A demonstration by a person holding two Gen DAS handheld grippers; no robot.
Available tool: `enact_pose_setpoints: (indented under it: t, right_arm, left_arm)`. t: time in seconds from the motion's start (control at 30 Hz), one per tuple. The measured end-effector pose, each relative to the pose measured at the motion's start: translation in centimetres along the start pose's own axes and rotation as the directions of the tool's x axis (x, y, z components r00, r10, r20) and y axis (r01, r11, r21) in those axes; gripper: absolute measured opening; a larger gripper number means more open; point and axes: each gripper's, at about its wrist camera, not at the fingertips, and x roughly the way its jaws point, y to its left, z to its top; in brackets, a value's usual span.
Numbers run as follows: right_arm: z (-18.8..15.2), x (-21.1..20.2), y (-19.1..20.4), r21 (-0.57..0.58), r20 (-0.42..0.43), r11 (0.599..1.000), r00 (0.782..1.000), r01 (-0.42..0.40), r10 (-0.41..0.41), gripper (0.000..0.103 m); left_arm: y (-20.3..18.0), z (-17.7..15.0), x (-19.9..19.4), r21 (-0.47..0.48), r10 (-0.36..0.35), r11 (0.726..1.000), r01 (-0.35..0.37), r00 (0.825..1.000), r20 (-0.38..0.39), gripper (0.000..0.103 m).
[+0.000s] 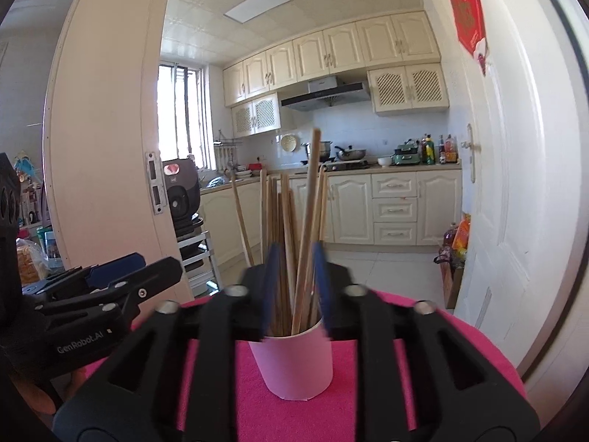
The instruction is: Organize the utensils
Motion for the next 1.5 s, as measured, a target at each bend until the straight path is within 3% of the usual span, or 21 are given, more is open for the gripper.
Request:
enact_pose_setpoints:
  t: [0.33, 0.57, 0.93, 1.5]
  right_arm:
    - [0.9, -5.8, 1.1, -0.025, 0.006, 0.999, 0.999, 0.044, -0.044, 0.053]
    - [0.5, -10.1, 2.5, -0.068, 0.011, 0.991, 0.993, 0.119, -0.118, 0.065]
    - [0.4, -14.6, 3.2, -0.057, 0.014, 0.989, 0.991, 0.133, -0.133, 0.078]
    - [0.6, -17.4, 4.1, -0.084, 0.048, 0.988, 0.991, 0.126, -0.123, 0.090]
  left_arm:
    - [-0.8, 0.3, -4.8, 0.021, 0.005, 1.000, -0.005, 1.000, 0.015, 0.059]
    - [-1.8, 0.2, -9.1, 0.032, 0.006, 0.999, -0.008, 0.999, 0.052, 0.065]
    - [-3.5, 0.0, -15.3, 0.079, 0.043, 0.995, -0.055, 0.988, 0.147, 0.070]
    - [-4.6, 0.0, -17.9, 0.078, 0.040, 0.995, -0.055, 0.982, 0.185, 0.074]
